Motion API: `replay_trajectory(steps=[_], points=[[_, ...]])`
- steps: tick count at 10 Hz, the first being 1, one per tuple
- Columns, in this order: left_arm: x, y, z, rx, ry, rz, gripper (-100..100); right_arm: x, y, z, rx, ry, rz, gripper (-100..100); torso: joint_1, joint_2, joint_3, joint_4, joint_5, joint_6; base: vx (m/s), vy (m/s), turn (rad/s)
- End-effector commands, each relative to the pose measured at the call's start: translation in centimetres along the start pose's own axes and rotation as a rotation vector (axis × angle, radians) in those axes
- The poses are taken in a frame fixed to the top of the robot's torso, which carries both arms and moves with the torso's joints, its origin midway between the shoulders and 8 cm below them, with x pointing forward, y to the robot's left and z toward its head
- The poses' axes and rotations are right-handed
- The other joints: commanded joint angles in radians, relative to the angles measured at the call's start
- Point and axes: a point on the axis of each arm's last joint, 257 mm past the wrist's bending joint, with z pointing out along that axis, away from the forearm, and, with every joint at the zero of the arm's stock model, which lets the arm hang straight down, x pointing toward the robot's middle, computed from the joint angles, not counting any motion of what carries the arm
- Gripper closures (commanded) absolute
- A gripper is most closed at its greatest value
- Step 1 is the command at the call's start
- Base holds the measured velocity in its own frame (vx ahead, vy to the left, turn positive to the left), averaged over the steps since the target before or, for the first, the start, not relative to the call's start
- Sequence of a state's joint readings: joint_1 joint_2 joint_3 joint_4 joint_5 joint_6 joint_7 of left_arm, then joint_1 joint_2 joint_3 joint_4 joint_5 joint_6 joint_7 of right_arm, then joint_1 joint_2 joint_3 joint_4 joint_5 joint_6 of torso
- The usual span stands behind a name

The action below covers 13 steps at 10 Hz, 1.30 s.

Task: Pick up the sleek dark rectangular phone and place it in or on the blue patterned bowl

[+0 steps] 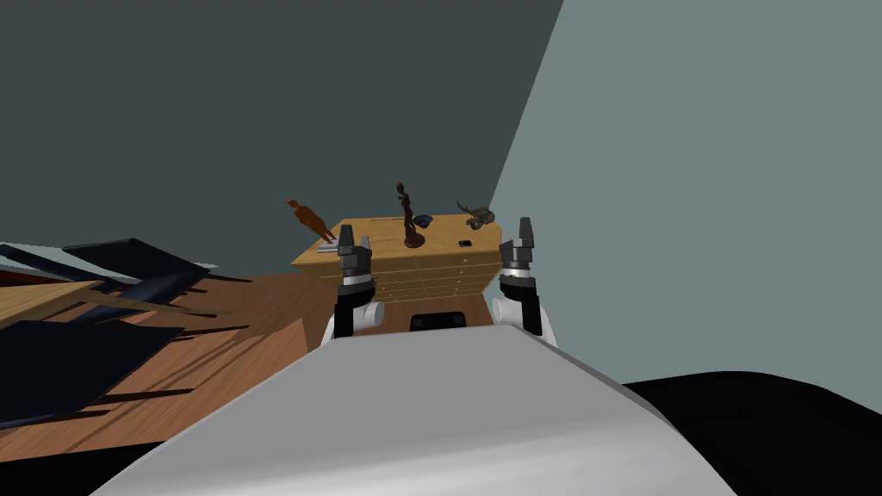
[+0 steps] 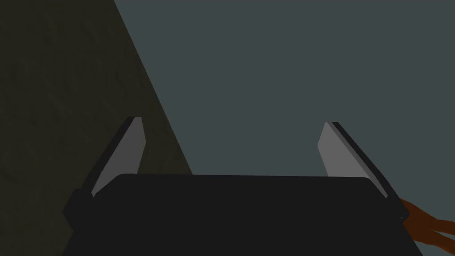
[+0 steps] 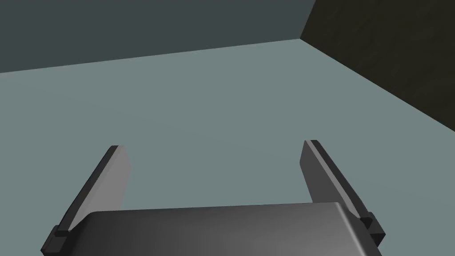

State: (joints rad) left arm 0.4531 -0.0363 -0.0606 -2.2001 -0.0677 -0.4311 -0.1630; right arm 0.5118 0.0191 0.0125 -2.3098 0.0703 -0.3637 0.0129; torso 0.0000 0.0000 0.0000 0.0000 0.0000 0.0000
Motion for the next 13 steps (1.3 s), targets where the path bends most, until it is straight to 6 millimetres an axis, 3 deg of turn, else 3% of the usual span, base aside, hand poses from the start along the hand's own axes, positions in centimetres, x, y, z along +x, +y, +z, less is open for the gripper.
replay_trajectory(steps=[1, 3, 5, 12, 13], points=[[0.0, 0.0, 0.0, 0.000, 0.000, 0.000, 0, 0.1, -0.5, -0.5, 0.018, 0.031, -0.030, -100, 0.000, 0.000, 0.000, 0.000, 0.000, 0.000, -0.031, 0.015, 0.054], [0.0, 0.0, 0.0, 0.000, 0.000, 0.000, 0, -0.1, -1.6, -1.8, 0.063, 0.072, -0.081, -100, 0.001, 0.004, 0.002, 0.001, 0.000, 0.000, -0.083, 0.019, 0.145], [0.0, 0.0, 0.0, 0.000, 0.000, 0.000, 0, -0.1, -1.6, -1.8, 0.063, 0.072, -0.081, -100, 0.001, 0.006, 0.003, 0.001, 0.000, 0.000, -0.049, 0.021, -0.026], [0.0, 0.0, 0.0, 0.000, 0.000, 0.000, 0, -1.8, -5.5, -6.6, 0.230, 0.138, -0.210, -100, 0.002, 0.005, 0.003, 0.001, 0.000, 0.000, -0.067, 0.030, 0.127], [0.0, 0.0, 0.0, 0.000, 0.000, 0.000, 0, -2.4, -6.5, -8.0, 0.276, 0.153, -0.244, -100, 0.001, 0.004, 0.003, 0.001, 0.000, 0.000, -0.059, 0.035, 0.196]])
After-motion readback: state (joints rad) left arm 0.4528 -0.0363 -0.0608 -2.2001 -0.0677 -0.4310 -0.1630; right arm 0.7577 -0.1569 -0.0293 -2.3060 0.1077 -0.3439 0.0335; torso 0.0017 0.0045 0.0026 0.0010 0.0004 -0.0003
